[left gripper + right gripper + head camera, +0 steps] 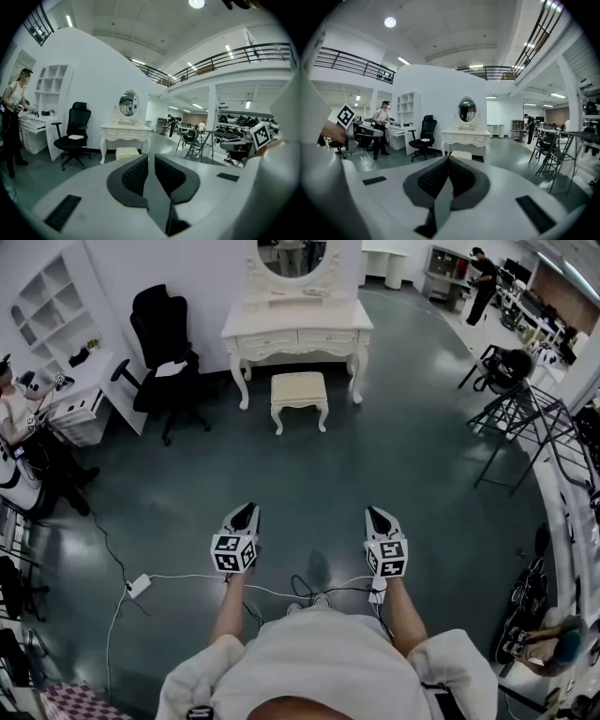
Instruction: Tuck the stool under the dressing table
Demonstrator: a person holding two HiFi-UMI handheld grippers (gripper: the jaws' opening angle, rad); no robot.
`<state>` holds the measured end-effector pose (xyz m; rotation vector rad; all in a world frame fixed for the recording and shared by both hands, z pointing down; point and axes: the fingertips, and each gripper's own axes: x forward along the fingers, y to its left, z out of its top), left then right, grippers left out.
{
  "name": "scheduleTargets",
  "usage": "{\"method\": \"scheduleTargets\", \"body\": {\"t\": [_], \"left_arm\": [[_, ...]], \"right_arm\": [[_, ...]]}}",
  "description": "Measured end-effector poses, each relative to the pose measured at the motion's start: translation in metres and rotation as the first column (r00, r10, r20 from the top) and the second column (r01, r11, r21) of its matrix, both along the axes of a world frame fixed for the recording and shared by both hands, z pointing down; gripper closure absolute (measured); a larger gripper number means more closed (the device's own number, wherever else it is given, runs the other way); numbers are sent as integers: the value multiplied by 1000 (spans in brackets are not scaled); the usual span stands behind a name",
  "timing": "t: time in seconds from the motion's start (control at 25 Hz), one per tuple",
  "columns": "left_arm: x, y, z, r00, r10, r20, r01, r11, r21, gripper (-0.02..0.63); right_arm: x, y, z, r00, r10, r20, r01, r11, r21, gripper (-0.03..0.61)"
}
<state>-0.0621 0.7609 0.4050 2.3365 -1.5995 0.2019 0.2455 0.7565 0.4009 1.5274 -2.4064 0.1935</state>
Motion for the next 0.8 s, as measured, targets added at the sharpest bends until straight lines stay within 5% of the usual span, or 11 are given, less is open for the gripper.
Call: {"method": "scheduleTargets", "body": {"t": [0.08,0.16,0.32,0.8], "left_arm": [[7,3,1,999,24,-36,-24,1000,-2,543],[15,4,2,996,46,-70,-46,999,-8,433],[30,9,3,993,75,-89,-76,997,-9,373],[51,15,11,995,73,-69,-76,997,-35,362]], "right_arm": [[-1,3,2,999,-28,16,29,1000,-5,512],[-2,4,4,998,-61,28,62,998,-12,366],[-1,7,9,996,-87,13,87,996,-15,259],[9,5,16,992,-129,-12,128,991,-26,246]]}}
